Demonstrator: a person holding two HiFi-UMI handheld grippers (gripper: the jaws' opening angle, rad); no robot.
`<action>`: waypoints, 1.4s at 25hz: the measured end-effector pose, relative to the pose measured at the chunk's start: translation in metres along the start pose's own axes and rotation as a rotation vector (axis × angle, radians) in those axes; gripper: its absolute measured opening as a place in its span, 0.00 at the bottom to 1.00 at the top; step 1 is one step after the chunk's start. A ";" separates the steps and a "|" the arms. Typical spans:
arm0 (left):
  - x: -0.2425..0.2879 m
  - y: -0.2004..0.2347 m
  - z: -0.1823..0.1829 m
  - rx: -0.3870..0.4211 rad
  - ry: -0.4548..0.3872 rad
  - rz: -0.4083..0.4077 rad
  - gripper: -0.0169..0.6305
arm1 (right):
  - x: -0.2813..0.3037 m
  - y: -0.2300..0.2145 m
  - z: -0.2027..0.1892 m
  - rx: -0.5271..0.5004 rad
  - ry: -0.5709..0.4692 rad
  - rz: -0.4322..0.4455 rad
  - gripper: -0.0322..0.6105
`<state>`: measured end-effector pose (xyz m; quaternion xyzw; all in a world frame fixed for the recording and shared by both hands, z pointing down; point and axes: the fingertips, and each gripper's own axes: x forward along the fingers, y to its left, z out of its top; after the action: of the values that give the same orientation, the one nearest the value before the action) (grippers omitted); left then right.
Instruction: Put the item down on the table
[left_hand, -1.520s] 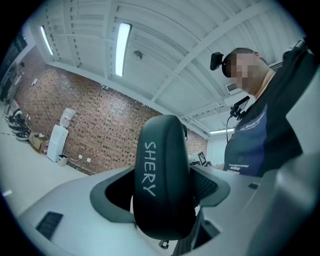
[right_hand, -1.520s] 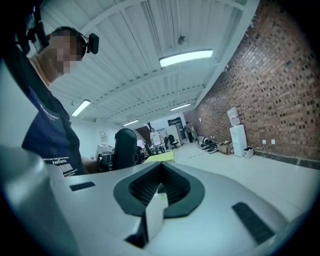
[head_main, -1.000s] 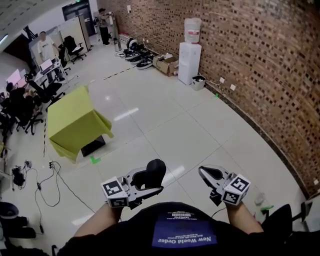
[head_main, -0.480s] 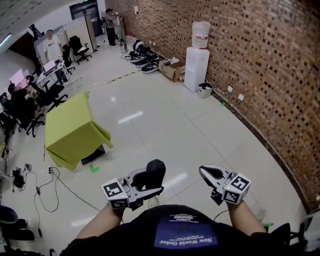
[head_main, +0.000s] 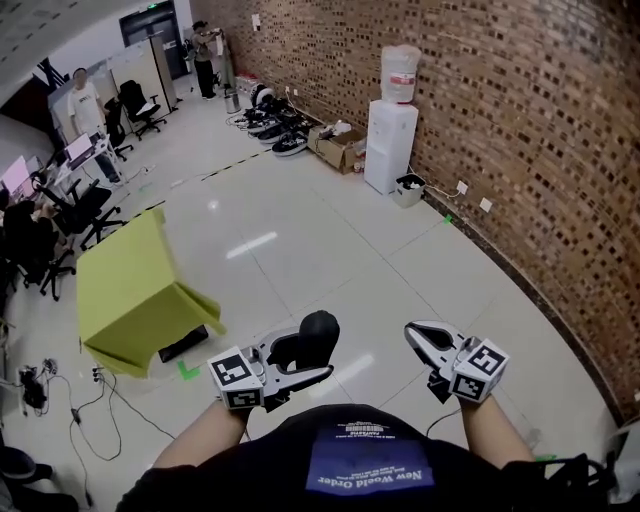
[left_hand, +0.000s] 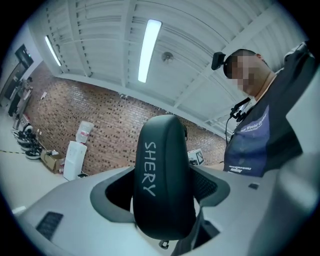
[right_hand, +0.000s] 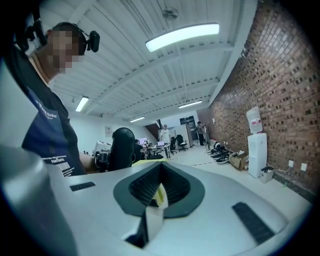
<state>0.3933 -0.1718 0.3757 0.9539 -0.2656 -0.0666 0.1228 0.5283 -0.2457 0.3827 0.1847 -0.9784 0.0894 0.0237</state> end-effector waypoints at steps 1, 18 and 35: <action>-0.003 0.016 0.005 0.006 0.004 0.005 0.53 | 0.014 -0.008 0.003 0.000 -0.004 0.001 0.03; -0.014 0.256 0.064 0.072 -0.050 0.396 0.54 | 0.261 -0.165 0.051 -0.055 0.084 0.400 0.03; -0.145 0.388 0.106 0.103 -0.181 0.773 0.53 | 0.510 -0.142 0.073 -0.125 0.142 0.825 0.03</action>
<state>0.0599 -0.4385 0.3875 0.7788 -0.6178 -0.0857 0.0670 0.1044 -0.5714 0.3753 -0.2307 -0.9699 0.0445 0.0642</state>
